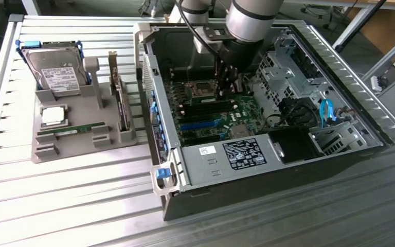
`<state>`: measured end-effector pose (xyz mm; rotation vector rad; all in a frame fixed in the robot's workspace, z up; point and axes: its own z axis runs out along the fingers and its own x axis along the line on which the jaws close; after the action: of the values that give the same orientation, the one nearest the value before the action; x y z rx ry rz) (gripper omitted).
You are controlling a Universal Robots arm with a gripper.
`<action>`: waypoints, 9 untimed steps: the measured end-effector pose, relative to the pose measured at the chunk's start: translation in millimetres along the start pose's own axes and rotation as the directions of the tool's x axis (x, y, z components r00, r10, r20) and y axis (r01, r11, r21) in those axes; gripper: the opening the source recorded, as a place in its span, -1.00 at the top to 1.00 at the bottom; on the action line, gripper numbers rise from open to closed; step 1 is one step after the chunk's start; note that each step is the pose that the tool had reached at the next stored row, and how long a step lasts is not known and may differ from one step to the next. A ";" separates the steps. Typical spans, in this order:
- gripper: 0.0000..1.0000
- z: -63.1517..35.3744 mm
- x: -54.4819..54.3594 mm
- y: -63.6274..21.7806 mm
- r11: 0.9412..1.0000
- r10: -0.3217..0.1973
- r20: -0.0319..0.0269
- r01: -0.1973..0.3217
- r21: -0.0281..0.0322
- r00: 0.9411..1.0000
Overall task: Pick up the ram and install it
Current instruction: 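Insert the ram into the slot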
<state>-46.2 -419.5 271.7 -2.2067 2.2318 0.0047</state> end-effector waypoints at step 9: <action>0.76 15.0 -1.7 0.4 1.000 0.000 0.000 0.000 0.000 1.000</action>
<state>-46.6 -417.7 256.7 -2.2067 2.2319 0.0047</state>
